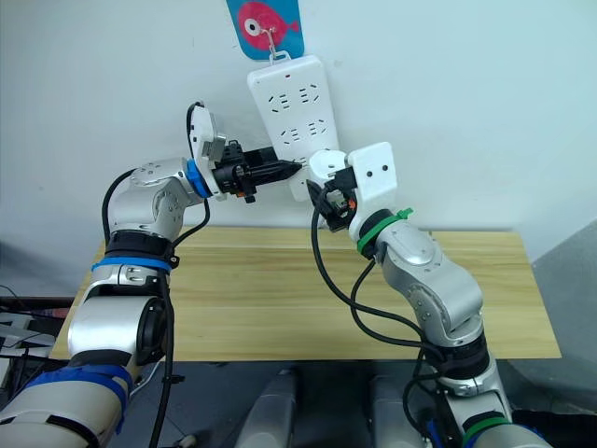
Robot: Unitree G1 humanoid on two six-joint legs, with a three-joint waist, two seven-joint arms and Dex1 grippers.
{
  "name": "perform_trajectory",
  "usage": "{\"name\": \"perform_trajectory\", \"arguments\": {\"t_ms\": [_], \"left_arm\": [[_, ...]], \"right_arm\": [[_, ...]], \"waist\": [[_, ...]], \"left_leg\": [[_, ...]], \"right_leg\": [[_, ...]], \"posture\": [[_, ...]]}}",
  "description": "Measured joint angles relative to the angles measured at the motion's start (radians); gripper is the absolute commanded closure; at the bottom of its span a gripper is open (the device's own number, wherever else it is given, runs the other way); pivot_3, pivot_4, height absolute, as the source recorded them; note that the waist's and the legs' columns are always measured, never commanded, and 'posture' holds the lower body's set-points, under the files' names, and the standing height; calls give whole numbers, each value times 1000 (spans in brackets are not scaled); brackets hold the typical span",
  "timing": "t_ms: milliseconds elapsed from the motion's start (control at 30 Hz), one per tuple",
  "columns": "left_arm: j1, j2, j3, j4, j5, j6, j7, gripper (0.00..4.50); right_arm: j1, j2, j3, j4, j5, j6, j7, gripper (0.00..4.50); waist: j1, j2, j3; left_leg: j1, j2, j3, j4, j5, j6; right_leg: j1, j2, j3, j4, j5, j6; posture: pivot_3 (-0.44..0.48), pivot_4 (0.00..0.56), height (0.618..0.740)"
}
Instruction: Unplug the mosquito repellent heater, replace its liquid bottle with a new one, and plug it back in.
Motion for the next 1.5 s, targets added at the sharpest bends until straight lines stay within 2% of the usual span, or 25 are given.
{"name": "perform_trajectory", "arguments": {"t_ms": [533,800,1067,1233,1367,1400,1500], "left_arm": [[5,13,3,-2,4,8,15,3199],[7,14,6,-3,4,15,21,3199],[10,15,13,-3,14,0,27,3199],[9,-8,14,8,22,-45,38,3199],[7,-30,14,12,19,-59,38,3199],[6,-31,14,13,19,-60,38,3199],[0,-36,14,23,20,-71,38,3199]], "right_arm": [[-44,129,-53,89,-14,14,7,1374],[-75,69,-3,114,-58,9,31,1374],[-76,117,-34,131,-64,3,32,1374],[-62,108,-47,111,-64,5,37,1374],[-35,76,-68,56,-66,28,41,148],[-26,68,-76,40,-66,40,42,26],[1,52,-88,-18,-57,81,51,26]], "waist": [[-11,0,0],[-16,0,0],[-20,0,0],[-13,0,0],[-1,0,0],[-1,0,0],[1,0,0]], "left_leg": [[1,1,0,1,0,0],[1,1,0,1,1,0],[2,1,0,1,1,0],[1,0,0,1,1,0],[0,0,0,0,1,0],[0,0,0,0,1,0],[-1,0,-1,0,1,0]], "right_leg": [[0,1,0,2,0,0],[0,1,0,2,0,0],[0,1,0,3,0,0],[0,0,0,2,0,0],[0,0,0,0,0,0],[0,0,0,0,0,0],[0,0,-1,0,0,0]], "posture": [[233,253,740],[232,256,740],[234,255,740],[230,255,740],[222,252,740],[220,251,740],[213,249,740]]}}
